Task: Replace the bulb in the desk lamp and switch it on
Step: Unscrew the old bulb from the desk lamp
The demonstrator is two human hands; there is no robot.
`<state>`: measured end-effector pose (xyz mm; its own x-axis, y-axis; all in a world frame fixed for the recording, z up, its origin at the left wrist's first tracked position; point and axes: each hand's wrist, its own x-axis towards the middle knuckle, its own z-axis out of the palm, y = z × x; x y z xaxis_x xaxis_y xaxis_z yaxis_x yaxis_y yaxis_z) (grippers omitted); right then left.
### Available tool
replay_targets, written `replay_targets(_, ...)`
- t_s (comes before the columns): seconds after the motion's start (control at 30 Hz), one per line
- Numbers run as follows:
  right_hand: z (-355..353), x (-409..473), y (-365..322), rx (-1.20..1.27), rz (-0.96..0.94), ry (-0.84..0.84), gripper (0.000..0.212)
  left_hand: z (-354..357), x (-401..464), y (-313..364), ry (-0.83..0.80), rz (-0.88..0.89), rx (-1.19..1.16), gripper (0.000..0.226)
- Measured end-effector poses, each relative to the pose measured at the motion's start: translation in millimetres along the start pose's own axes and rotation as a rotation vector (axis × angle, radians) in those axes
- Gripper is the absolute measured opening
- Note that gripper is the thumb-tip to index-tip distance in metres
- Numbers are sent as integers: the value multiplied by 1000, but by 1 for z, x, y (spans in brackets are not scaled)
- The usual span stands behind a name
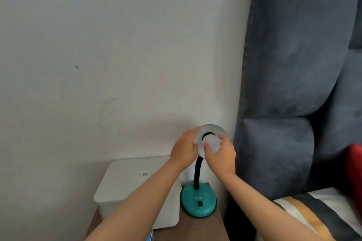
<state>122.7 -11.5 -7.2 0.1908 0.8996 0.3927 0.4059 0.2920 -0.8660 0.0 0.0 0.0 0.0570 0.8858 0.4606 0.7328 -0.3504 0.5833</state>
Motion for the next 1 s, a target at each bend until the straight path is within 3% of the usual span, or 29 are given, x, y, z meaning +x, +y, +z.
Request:
replay_targets(0.33, 8, 6, 1, -77, -13, 29, 46, 1, 6, -8, 74, -50, -133, 56)
replay_targets(0.53, 8, 5, -1, -291, -200, 7, 48, 0, 5, -4, 57, -51, -139, 56)
replay_targets(0.6, 9, 1, -3, -198, -148, 69, 57, 1, 5, -3, 65, -57, -149, 55)
replay_targets(0.8, 14, -4, -8, 93, 256, 164, 67, 1, 6, -6, 64, -72, -167, 56)
replay_targets(1.0, 20, 3, -12, 36, 182, 116, 49, 0, 8, -7, 63, -78, -181, 55)
